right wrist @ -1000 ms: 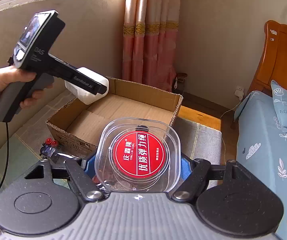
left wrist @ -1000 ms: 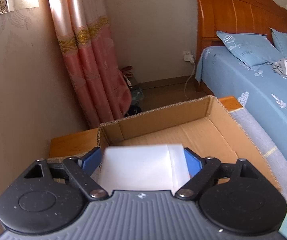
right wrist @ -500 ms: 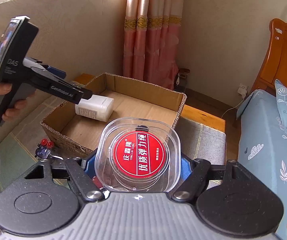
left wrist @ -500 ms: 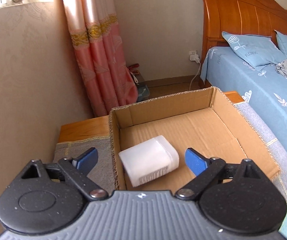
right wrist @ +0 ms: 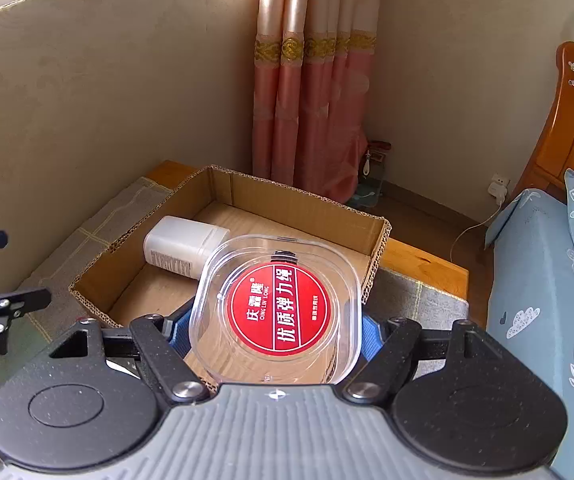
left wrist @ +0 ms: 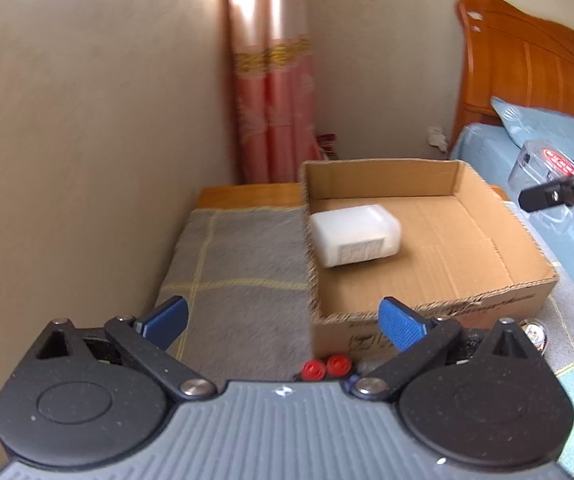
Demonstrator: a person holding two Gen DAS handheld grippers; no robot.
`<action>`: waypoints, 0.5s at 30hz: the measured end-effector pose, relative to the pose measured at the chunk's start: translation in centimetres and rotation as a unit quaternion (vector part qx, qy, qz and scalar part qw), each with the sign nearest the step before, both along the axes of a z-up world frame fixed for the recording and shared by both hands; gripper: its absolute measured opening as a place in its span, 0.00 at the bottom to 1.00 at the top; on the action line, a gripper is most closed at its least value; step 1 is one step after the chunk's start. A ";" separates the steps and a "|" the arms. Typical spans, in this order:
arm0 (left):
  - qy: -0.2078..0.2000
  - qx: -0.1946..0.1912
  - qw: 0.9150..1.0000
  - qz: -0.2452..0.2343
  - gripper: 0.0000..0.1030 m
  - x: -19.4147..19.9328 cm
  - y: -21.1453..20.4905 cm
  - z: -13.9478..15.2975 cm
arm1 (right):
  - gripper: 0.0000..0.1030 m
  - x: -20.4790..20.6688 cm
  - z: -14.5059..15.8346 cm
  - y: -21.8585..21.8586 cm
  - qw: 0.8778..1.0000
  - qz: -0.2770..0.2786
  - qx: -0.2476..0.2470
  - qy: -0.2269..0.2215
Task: Organize rigid objects
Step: 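Lower the clear container into the cardboard box and open the right tool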
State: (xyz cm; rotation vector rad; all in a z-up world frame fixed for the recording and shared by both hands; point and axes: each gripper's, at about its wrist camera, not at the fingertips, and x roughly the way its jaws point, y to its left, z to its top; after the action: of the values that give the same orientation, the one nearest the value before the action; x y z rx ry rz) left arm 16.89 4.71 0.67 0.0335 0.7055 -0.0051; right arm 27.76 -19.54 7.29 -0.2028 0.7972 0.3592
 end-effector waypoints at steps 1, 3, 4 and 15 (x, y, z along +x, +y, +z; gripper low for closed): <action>0.004 -0.005 1.000 0.004 0.98 -0.3 0.4 -0.3 | 0.78 0.8 -0.1 0.3 1.000 0.000 -0.001 0.003; 0.014 -0.007 1.000 0.012 0.98 -0.8 1.0 -0.9 | 0.78 2.1 -0.3 0.8 1.000 0.000 -0.008 0.006; 0.018 -0.004 1.000 0.014 0.98 -1.0 1.2 -1.1 | 0.78 2.8 -0.5 1.1 1.000 -0.001 -0.009 0.008; 0.024 0.011 0.999 0.019 0.98 -2.9 2.4 -2.0 | 0.93 8.6 -1.9 2.5 0.999 -0.041 -0.023 0.015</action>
State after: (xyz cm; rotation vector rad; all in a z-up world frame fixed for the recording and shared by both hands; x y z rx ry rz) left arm 13.99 7.08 -1.33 0.0413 0.7547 0.0380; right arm 36.39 -17.04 5.38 -0.2079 0.8411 0.2667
